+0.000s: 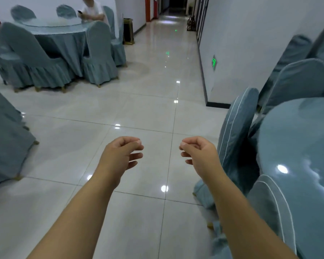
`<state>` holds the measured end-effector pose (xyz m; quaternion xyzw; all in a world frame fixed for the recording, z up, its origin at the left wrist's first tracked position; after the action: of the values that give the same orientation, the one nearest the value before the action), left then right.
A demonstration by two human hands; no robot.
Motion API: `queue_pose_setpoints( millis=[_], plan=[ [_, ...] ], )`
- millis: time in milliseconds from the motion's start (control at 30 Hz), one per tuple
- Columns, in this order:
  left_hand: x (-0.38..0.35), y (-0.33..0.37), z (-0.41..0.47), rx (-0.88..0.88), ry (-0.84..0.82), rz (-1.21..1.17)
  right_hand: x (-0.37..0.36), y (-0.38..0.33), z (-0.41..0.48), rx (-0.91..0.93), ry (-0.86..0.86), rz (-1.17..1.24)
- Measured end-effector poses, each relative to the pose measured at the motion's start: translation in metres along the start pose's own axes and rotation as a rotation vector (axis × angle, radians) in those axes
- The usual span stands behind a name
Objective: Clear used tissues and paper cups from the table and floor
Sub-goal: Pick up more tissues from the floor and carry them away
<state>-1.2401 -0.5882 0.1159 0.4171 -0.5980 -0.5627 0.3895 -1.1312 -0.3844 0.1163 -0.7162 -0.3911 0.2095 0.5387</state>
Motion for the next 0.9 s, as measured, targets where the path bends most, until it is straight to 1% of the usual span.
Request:
queue_pose_setpoints(
  millis=[100,233,400,500,733,900],
  plan=[
    [-0.013,-0.002,0.069,0.004,-0.066,0.030,-0.002,-0.017,0.055,-0.003,0.075,-0.008],
    [-0.036,0.003,0.165,-0.005,-0.170,0.049,-0.005,-0.036,0.129,-0.010,0.179,0.043],
    [-0.071,0.013,0.281,0.002,-0.337,0.099,-0.012,-0.056,0.212,-0.073,0.312,0.131],
    [-0.102,0.022,0.352,-0.011,-0.401,0.117,-0.008,-0.074,0.260,-0.084,0.371,0.133],
    [-0.227,0.014,0.465,0.021,-0.614,0.112,0.057,-0.095,0.364,-0.101,0.543,0.183],
    [-0.326,0.011,0.552,0.020,-0.673,0.130,0.115,-0.115,0.471,-0.118,0.586,0.177]
  ],
)
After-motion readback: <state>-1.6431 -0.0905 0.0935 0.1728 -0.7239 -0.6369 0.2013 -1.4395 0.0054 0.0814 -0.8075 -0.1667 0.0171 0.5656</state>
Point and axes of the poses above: each hand's wrist, its own z-axis towards the middle knuckle, its own x-axis out of the back of the hand, y = z × x, the point moved 10 cm from there along z, towards the middle knuckle, and after that the axes turned 11 degrees about -x, right-handed, at the moved point
